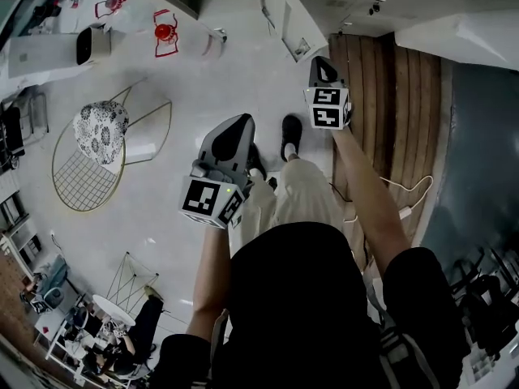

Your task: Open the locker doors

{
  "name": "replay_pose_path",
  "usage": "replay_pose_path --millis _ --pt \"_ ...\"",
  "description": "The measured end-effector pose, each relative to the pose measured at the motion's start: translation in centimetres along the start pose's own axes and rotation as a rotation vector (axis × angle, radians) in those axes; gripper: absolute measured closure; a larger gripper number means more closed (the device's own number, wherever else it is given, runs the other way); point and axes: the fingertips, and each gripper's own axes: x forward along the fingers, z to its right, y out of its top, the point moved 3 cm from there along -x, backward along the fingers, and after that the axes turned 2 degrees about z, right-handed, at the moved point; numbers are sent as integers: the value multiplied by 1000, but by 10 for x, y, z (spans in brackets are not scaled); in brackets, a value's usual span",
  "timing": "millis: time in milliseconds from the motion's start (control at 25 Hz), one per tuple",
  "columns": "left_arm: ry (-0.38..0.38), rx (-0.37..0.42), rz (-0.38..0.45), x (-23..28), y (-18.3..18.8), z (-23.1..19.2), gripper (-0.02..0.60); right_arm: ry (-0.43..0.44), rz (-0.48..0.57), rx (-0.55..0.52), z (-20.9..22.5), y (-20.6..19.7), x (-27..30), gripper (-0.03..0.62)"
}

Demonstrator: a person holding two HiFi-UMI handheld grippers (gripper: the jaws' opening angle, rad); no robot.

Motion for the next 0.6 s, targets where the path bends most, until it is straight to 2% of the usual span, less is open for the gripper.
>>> replay_pose_path --millis 200,480,600 --pt "-71 22 -2 -18 6 5 563 -27 24 3 -12 10 -29 591" --pt "-135 0 18 -48 9 11 563 -63 60 94 -34 21 -88 591" --pt "-173 16 16 -64 8 15 563 -71 77 110 -49 23 -113 591"
